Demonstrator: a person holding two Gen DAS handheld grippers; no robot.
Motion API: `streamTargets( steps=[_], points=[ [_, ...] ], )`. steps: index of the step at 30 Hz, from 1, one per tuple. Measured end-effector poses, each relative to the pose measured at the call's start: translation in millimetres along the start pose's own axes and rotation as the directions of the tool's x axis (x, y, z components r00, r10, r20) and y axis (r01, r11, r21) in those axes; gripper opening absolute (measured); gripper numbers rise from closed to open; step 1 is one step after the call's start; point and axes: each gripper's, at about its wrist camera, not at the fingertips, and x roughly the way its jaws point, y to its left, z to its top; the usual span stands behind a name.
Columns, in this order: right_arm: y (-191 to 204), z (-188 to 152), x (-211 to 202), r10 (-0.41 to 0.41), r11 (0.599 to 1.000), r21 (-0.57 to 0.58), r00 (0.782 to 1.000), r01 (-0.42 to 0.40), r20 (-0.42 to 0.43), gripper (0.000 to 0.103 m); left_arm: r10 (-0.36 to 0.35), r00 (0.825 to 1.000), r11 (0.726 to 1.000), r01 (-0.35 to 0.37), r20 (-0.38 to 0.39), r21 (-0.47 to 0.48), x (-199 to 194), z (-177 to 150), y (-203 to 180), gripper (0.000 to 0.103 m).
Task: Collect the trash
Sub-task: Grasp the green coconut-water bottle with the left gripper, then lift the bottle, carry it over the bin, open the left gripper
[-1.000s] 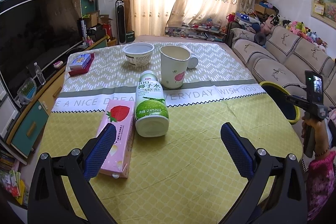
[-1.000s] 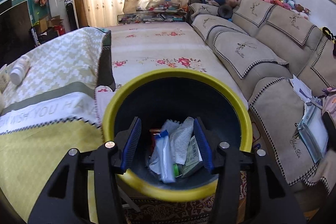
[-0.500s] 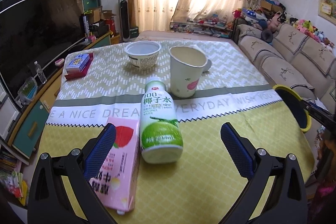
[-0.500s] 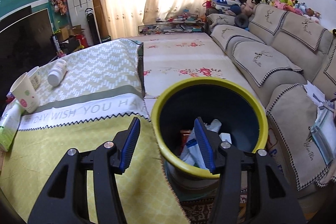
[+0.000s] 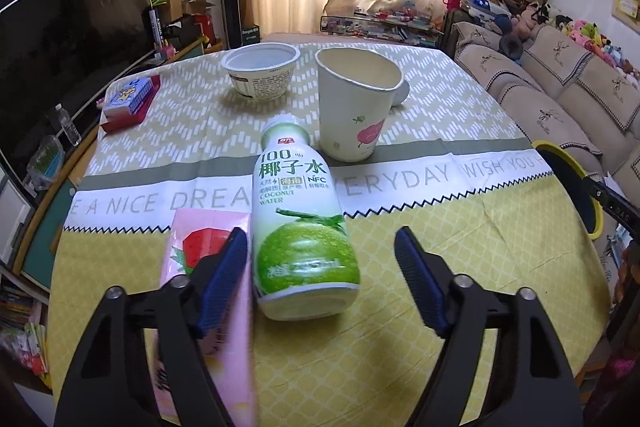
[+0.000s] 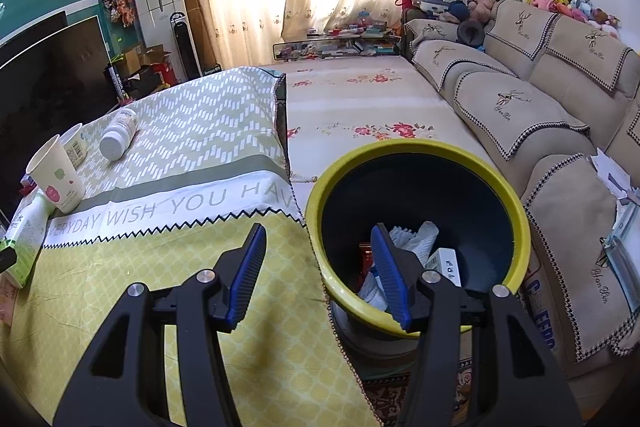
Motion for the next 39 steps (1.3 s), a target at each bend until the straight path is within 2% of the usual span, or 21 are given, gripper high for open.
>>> streamTargets(
  steps=[2, 6, 8, 10, 12, 14, 18, 25, 31, 37, 39],
  points=[
    [1, -1, 1, 0.005, 1.0, -0.001, 1.0, -0.005, -0.001, 0.052, -0.023, 1.0, 1.0, 0.023, 0.003, -0.012, 2, 2, -1, 0.059],
    [-1, -2, 1, 0.011, 1.0, 0.005, 1.0, -0.011, -0.004, 0.052, -0.003, 1.0, 1.0, 0.003, -0.008, 0.007, 10, 2, -6, 0.059],
    [-1, -2, 2, 0.014, 1.0, 0.009, 1.0, -0.014, -0.006, 0.053, 0.024, 0.999, 1.0, -0.024, -0.04, 0.003, 20, 1, -9, 0.069],
    [-2, -4, 3, 0.017, 1.0, 0.011, 1.0, -0.017, -0.009, 0.053, 0.031, 0.998, 0.999, -0.031, -0.054, -0.01, 25, -1, -10, 0.07],
    [-2, -4, 4, 0.018, 1.0, 0.011, 1.0, -0.018, -0.013, 0.053, 0.067, 0.997, 0.998, -0.067, -0.046, 0.002, 28, -1, -13, 0.067],
    [-3, -5, 5, 0.02, 1.0, 0.014, 1.0, -0.02, -0.015, 0.053, 0.068, 0.996, 0.997, -0.07, -0.063, -0.026, 34, -1, -12, 0.059],
    [-4, -6, 6, 0.024, 1.0, 0.017, 1.0, -0.023, -0.016, 0.053, 0.089, 0.995, 0.995, -0.091, -0.052, -0.044, 36, -2, -10, 0.058],
    [-6, -6, 5, 0.027, 0.999, 0.018, 1.0, -0.027, -0.015, 0.053, 0.1, 0.994, 0.994, -0.098, 0.037, -0.043, 15, 0, -10, 0.056],
    [-4, -7, 2, 0.033, 0.999, 0.011, 0.999, -0.033, -0.012, 0.053, 0.123, 0.98, 0.992, -0.126, 0.157, 0.009, -25, 3, -14, 0.054],
    [0, -5, -2, 0.041, 0.999, 0.007, 0.999, -0.041, -0.006, 0.053, 0.087, 0.963, 0.995, -0.099, 0.255, 0.034, -59, 9, -17, 0.052],
    [0, -6, -3, 0.043, 0.999, 0.006, 0.999, -0.042, -0.005, 0.053, 0.079, 0.962, 0.995, -0.093, 0.261, 0.041, -62, 11, -17, 0.051]
  ],
)
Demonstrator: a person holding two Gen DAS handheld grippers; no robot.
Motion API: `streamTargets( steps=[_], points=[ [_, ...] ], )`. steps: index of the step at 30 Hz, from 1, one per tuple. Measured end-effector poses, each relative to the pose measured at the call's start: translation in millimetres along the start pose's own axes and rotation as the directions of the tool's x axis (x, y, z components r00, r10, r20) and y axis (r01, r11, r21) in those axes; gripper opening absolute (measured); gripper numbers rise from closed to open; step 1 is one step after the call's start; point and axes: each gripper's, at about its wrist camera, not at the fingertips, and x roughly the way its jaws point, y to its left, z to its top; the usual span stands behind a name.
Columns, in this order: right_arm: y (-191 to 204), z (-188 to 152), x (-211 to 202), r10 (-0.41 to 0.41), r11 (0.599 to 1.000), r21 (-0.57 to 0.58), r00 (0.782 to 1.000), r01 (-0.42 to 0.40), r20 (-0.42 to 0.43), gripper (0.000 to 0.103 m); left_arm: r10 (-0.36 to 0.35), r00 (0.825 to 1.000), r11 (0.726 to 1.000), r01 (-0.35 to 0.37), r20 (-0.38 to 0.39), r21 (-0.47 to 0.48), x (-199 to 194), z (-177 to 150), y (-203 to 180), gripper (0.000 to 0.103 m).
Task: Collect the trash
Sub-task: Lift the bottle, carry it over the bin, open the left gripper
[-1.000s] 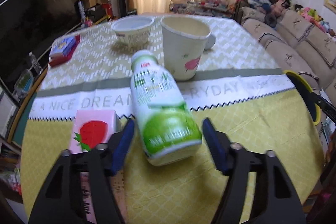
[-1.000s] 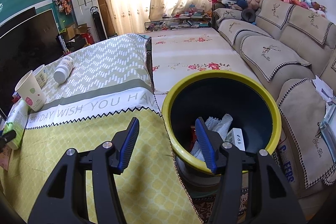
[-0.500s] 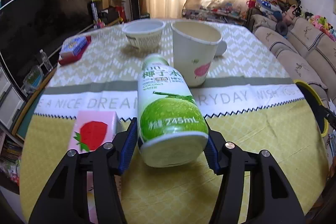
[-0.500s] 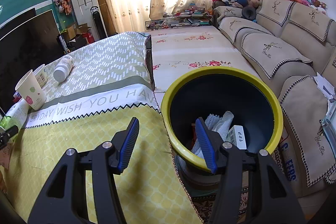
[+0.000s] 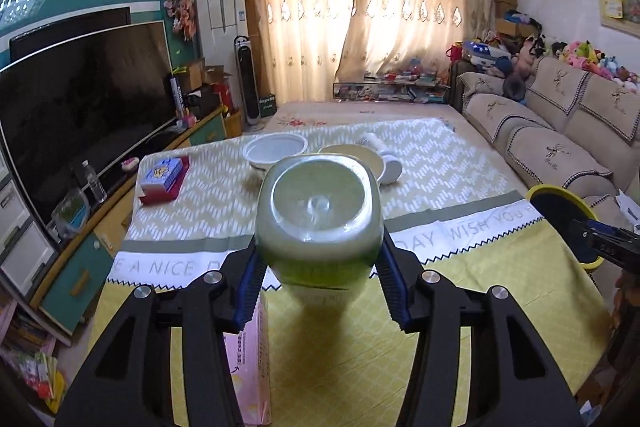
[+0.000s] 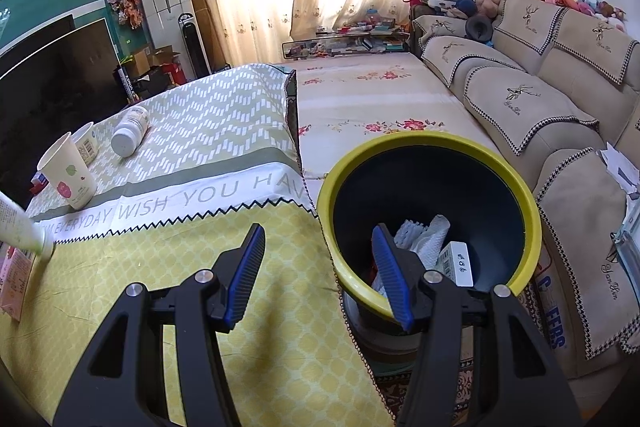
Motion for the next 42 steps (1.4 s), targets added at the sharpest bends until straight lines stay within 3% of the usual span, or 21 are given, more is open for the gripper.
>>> streamTargets(
  steps=[14, 20, 26, 34, 38, 42],
  points=[
    [-8, 1, -8, -0.001, 1.0, 0.011, 1.0, 0.001, 0.013, 0.053, -0.073, 0.997, 0.997, 0.073, 0.019, 0.007, -15, 9, -16, 0.051],
    [-27, 2, -17, -0.044, 0.999, 0.024, 0.999, 0.044, 0.03, 0.053, -0.188, 0.982, 0.981, 0.188, 0.014, 0.047, -25, 22, -50, 0.051],
    [-69, 0, -30, -0.119, 0.99, 0.077, 0.992, 0.115, 0.045, 0.053, -0.327, 0.945, 0.942, 0.325, 0.002, 0.082, -17, 41, -104, 0.051],
    [-120, -5, -43, -0.187, 0.973, 0.146, 0.981, 0.178, 0.049, 0.053, -0.515, 0.856, 0.846, 0.517, -0.044, 0.129, 13, 69, -211, 0.051],
    [-138, -8, -47, -0.196, 0.967, 0.174, 0.979, 0.185, 0.048, 0.053, -0.56, 0.824, 0.811, 0.567, -0.09, 0.143, 44, 78, -270, 0.051],
    [-153, -13, -48, -0.201, 0.961, 0.2, 0.979, 0.189, 0.042, 0.053, -0.579, 0.803, 0.791, 0.595, -0.143, 0.143, 76, 82, -317, 0.051]
  ],
)
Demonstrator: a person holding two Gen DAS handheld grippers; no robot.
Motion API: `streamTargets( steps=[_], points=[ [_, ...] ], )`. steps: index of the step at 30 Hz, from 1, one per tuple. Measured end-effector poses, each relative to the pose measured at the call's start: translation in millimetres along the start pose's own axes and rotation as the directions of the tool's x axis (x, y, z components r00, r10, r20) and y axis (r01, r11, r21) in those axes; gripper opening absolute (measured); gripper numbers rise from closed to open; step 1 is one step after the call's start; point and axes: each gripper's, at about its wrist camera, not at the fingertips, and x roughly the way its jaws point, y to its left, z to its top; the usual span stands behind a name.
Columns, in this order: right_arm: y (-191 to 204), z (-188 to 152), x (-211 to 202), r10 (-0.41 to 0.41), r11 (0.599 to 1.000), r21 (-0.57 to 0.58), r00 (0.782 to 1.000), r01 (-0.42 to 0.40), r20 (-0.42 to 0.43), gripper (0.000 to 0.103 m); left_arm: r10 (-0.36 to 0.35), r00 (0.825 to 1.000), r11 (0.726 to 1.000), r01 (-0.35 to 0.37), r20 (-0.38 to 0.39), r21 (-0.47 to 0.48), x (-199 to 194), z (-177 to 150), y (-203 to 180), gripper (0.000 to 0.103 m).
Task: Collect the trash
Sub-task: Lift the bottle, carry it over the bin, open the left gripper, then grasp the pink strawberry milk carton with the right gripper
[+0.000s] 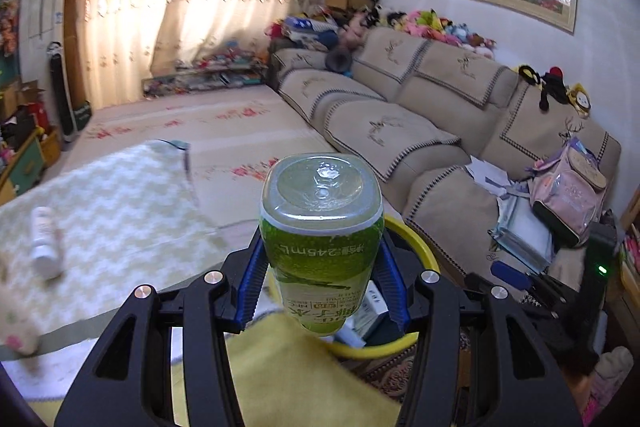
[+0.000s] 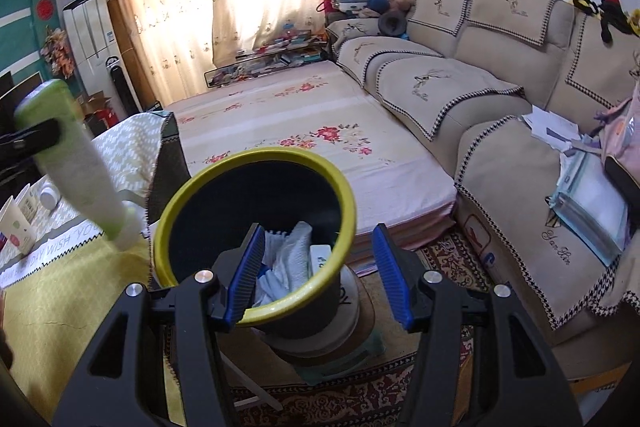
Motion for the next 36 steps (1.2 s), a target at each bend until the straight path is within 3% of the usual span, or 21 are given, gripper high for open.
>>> streamTargets(
  steps=[6, 8, 10, 13, 16, 22, 28, 36],
  points=[
    [-8, 1, 3, 0.004, 1.0, 0.022, 1.0, -0.004, -0.006, 0.057, -0.002, 1.0, 0.999, 0.004, -0.028, 0.042, 56, 5, -22, 0.053],
    [-6, 1, 2, 0.011, 1.0, 0.025, 1.0, -0.011, -0.003, 0.06, 0.0, 1.0, 0.999, 0.001, -0.015, 0.036, 54, 6, -18, 0.064],
    [-2, 0, 1, 0.013, 1.0, 0.016, 1.0, -0.013, -0.001, 0.06, -0.005, 1.0, 1.0, 0.005, 0.001, 0.022, 48, 6, -16, 0.066],
    [3, -1, 1, 0.021, 1.0, 0.007, 1.0, -0.021, -0.003, 0.06, -0.001, 1.0, 1.0, 0.001, 0.022, 0.018, 11, 1, 0, 0.067],
    [9, -1, 1, 0.032, 0.999, -0.006, 0.999, -0.032, -0.005, 0.06, 0.014, 0.999, 1.0, -0.014, 0.047, -0.009, -28, -9, 11, 0.074],
    [35, -4, 0, 0.063, 0.997, -0.05, 0.998, -0.064, -0.018, 0.06, 0.109, 0.99, 0.993, -0.105, 0.088, -0.049, -112, -42, 38, 0.084],
    [79, -9, 0, 0.137, 0.983, -0.116, 0.989, -0.142, -0.045, 0.06, 0.257, 0.959, 0.962, -0.241, 0.121, -0.128, -198, -81, 82, 0.089],
    [165, -21, -11, 0.283, 0.926, -0.232, 0.954, -0.299, -0.1, 0.06, 0.462, 0.878, 0.872, -0.426, 0.122, -0.241, -300, -139, 140, 0.09]
  ],
)
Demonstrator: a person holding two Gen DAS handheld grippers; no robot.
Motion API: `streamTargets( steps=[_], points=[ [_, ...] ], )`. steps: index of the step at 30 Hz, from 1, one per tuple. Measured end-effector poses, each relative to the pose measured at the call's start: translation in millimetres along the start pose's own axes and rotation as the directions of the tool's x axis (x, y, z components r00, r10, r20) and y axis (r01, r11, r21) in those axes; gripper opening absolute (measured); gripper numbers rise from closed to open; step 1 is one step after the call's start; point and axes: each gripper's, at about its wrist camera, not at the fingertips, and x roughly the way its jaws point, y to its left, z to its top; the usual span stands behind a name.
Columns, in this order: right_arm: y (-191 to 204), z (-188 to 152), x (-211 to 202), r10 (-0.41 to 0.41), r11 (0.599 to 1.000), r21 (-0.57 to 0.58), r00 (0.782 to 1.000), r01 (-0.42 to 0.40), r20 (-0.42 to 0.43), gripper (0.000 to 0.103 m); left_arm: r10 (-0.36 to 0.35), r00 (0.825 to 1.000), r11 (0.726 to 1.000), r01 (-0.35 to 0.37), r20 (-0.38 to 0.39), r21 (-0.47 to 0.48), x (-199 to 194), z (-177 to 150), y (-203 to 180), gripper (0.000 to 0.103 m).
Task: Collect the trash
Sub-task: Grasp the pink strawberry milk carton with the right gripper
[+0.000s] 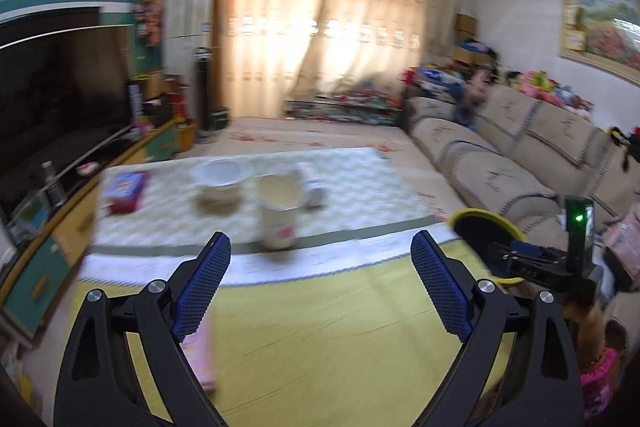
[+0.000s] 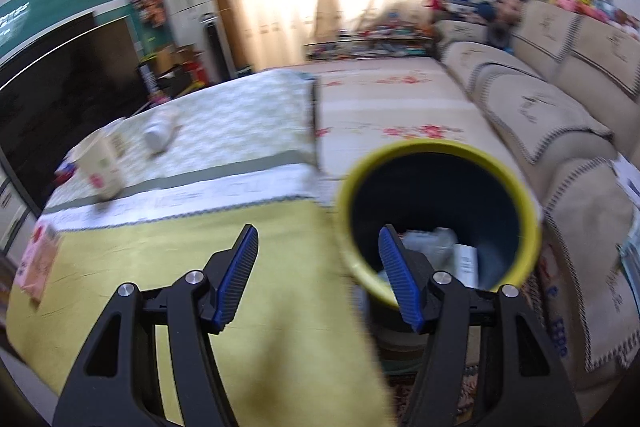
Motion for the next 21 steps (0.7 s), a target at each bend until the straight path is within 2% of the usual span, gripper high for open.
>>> streamTargets(
  steps=[4, 8, 12, 16, 19, 21],
  points=[
    [49, 1, 2, 0.086, 0.994, -0.069, 0.996, -0.087, -0.014, 0.06, 0.064, 0.998, 0.996, -0.065, -0.014, -0.063, -21, -21, 47, 0.09],
    [112, -4, 2, 0.177, 0.968, -0.174, 0.983, -0.183, -0.049, 0.06, 0.127, 0.992, 0.982, -0.124, 0.013, -0.14, -51, -33, 92, 0.09],
    [178, -17, -5, 0.277, 0.92, -0.263, 0.957, -0.29, -0.084, 0.06, 0.206, 0.977, 0.961, -0.19, 0.062, -0.2, -83, -39, 125, 0.09],
    [233, -31, -17, 0.361, 0.87, -0.321, 0.927, -0.375, -0.104, 0.06, 0.284, 0.954, 0.939, -0.256, 0.098, -0.229, -112, -43, 148, 0.09],
    [274, -42, -28, 0.439, 0.822, -0.349, 0.891, -0.45, -0.116, 0.065, 0.299, 0.949, 0.933, -0.268, 0.102, -0.242, -122, -47, 159, 0.09],
    [291, -46, -33, 0.465, 0.808, -0.356, 0.88, -0.469, -0.103, 0.071, 0.296, 0.95, 0.932, -0.265, 0.099, -0.247, -123, -51, 163, 0.09]
  ],
)
